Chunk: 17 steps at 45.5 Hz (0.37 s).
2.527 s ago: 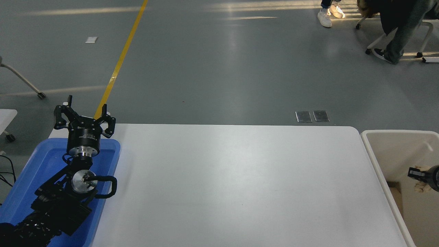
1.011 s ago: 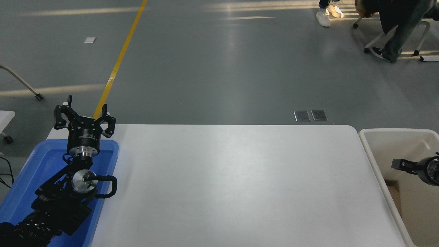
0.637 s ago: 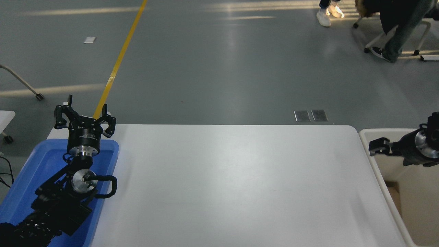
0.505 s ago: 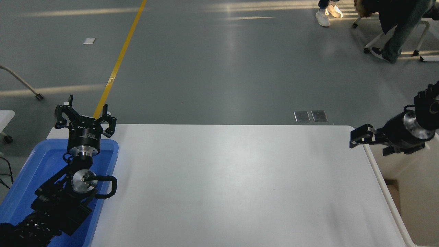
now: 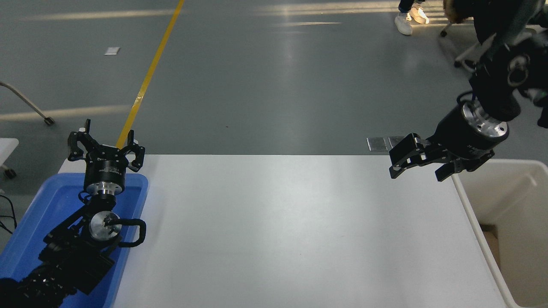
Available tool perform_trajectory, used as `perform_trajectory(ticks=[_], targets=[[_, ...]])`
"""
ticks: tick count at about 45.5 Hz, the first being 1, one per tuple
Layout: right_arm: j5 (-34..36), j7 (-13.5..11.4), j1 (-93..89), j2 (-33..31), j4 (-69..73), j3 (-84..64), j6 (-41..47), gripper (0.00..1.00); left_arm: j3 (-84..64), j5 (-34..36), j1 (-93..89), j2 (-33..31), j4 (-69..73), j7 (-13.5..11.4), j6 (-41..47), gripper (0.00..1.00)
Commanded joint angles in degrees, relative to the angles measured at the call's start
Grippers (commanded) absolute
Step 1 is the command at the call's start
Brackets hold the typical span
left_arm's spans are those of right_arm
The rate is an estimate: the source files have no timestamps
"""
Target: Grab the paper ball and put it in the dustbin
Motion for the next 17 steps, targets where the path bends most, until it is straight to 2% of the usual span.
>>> perform_trajectory(ticks=[1, 17], targets=[[3.58, 0.07, 3.92, 5.59, 1.53, -2.37, 0.49, 1.00, -0.08, -0.01, -0.01, 0.00, 0.00, -0.01, 0.05, 0.99], [3.76, 0.16, 4.10, 5.94, 1.44, -5.97, 0.49, 1.00, -0.08, -0.01, 0.08, -0.09, 0.00, -0.01, 0.14, 0.99]])
